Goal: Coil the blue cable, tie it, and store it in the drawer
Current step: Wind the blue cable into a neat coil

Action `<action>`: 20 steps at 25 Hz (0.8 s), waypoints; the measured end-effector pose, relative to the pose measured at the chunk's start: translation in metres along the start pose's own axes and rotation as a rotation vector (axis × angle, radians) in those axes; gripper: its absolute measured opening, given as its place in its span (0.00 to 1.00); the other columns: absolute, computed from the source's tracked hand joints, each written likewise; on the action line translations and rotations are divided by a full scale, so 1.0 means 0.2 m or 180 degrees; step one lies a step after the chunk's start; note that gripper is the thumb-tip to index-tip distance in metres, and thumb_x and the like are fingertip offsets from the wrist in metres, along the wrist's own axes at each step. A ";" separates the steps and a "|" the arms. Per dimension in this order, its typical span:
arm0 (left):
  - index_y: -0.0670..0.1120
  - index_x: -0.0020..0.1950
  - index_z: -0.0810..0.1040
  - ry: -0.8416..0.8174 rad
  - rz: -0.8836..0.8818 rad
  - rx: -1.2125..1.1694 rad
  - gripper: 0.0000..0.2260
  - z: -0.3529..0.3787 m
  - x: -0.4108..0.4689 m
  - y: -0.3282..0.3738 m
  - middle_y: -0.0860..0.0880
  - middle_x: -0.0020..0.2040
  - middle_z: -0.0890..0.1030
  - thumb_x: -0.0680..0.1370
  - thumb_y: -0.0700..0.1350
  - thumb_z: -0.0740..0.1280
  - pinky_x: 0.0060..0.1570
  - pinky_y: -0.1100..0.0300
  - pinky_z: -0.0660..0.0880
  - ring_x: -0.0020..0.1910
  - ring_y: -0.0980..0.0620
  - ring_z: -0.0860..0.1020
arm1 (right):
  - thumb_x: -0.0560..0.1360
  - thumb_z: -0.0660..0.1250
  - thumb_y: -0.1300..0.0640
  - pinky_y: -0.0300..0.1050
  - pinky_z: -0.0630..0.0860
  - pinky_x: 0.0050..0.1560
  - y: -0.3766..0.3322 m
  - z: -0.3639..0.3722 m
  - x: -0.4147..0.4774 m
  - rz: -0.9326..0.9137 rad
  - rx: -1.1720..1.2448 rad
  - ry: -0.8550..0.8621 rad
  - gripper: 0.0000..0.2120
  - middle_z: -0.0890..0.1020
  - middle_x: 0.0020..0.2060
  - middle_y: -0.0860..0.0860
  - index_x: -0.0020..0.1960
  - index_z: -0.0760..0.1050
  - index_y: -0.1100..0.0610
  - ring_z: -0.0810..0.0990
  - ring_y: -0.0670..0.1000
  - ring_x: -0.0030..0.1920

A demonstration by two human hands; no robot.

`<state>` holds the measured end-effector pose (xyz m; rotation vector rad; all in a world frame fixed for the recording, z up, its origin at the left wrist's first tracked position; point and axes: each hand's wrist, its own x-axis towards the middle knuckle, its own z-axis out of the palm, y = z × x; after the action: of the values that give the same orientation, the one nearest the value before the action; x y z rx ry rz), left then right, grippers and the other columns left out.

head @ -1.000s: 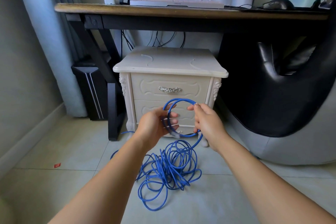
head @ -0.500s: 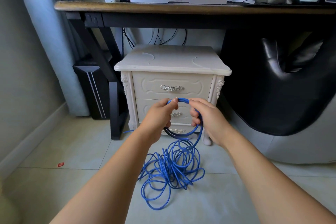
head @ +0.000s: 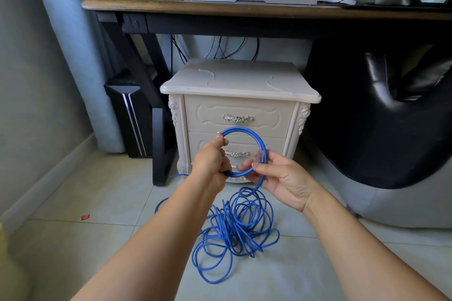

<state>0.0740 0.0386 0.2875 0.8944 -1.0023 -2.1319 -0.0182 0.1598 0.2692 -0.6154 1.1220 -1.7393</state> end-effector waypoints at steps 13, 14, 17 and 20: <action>0.44 0.46 0.73 -0.1008 0.0245 -0.0425 0.09 0.03 -0.05 -0.07 0.52 0.27 0.55 0.83 0.44 0.57 0.31 0.60 0.63 0.27 0.53 0.52 | 0.80 0.57 0.70 0.48 0.77 0.33 -0.03 0.08 0.10 -0.0247 0.0506 0.1438 0.10 0.72 0.30 0.56 0.42 0.69 0.61 0.74 0.50 0.24; 0.44 0.45 0.73 -0.0973 0.0184 -0.0510 0.09 0.03 -0.05 -0.07 0.52 0.27 0.56 0.83 0.43 0.57 0.32 0.60 0.63 0.26 0.53 0.53 | 0.79 0.57 0.70 0.49 0.77 0.35 -0.04 0.08 0.10 -0.0334 0.0632 0.1416 0.11 0.71 0.29 0.55 0.41 0.69 0.61 0.72 0.50 0.23; 0.44 0.41 0.71 -0.0884 -0.0193 -0.0859 0.11 0.02 -0.05 -0.06 0.52 0.27 0.57 0.82 0.43 0.56 0.34 0.60 0.64 0.24 0.54 0.56 | 0.76 0.55 0.64 0.44 0.65 0.32 -0.09 0.08 0.09 -0.0393 0.0953 0.1201 0.07 0.65 0.30 0.51 0.40 0.65 0.56 0.61 0.48 0.24; 0.46 0.38 0.68 -0.0941 -0.0417 -0.0674 0.11 0.01 -0.05 -0.05 0.51 0.27 0.58 0.80 0.46 0.57 0.34 0.58 0.67 0.24 0.53 0.57 | 0.78 0.53 0.59 0.40 0.59 0.26 -0.12 0.07 0.09 -0.0385 0.0478 0.1261 0.06 0.63 0.28 0.49 0.45 0.68 0.54 0.56 0.46 0.23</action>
<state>0.0758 0.0527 0.2842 0.5670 -0.8533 -2.4787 -0.0248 0.1405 0.2957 -0.2545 1.2245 -2.0887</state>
